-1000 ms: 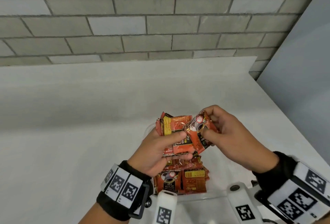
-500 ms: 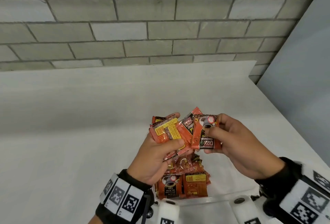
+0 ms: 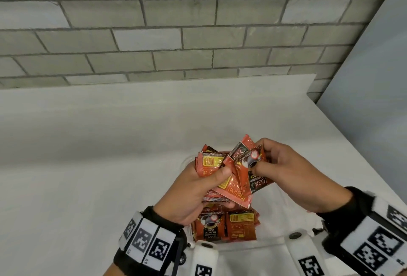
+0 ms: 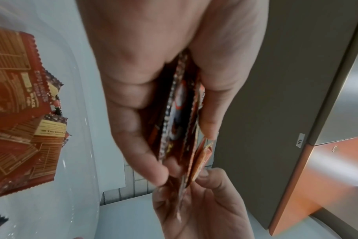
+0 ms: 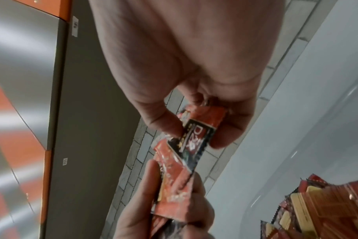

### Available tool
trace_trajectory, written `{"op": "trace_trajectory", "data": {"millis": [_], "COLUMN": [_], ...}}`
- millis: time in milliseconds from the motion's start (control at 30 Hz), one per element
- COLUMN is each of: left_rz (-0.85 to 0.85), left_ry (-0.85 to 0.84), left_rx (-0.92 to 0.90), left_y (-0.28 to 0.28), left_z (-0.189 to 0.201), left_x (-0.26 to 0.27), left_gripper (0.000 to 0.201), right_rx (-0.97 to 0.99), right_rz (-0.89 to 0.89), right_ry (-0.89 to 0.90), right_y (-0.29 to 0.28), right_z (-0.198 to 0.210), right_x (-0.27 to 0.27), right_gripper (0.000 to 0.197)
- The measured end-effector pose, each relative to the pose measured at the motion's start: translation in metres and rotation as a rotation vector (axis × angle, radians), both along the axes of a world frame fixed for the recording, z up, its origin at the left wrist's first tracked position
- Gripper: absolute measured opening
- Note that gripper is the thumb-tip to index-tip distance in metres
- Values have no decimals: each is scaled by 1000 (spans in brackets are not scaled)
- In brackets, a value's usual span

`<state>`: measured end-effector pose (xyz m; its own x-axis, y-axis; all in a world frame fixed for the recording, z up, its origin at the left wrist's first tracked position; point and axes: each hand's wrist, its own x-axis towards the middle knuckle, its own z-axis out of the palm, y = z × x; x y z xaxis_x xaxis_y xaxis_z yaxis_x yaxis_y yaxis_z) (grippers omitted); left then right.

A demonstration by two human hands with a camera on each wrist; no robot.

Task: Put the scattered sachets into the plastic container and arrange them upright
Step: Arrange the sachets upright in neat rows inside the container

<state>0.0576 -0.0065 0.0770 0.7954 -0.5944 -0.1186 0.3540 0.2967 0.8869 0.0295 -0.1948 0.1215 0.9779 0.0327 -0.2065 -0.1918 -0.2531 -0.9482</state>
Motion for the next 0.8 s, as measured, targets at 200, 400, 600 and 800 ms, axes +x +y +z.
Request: {"op": "trace_trajectory", "data": {"millis": [200,400,600,800], "left_rz": [58,129,157,118], "left_ry": [206,133,39,144], "left_rx": [-163,-82,-26,-65], "left_y": [-3,-11,-26,-21], "left_z": [4,9,11,4], "left_x": [2,-2,-8,-9], "left_gripper": [35,50,44,34], "right_rx": [190,410,-335,-615], "right_rz": [-89,-95,69,169], "right_ry": [-1,44,-192,-307], "right_y": [0,7,20,16], "right_z": [-4,-3,-4,5], "right_x": [2,-1,-10,-13], "right_gripper": [20,25,19,89]}}
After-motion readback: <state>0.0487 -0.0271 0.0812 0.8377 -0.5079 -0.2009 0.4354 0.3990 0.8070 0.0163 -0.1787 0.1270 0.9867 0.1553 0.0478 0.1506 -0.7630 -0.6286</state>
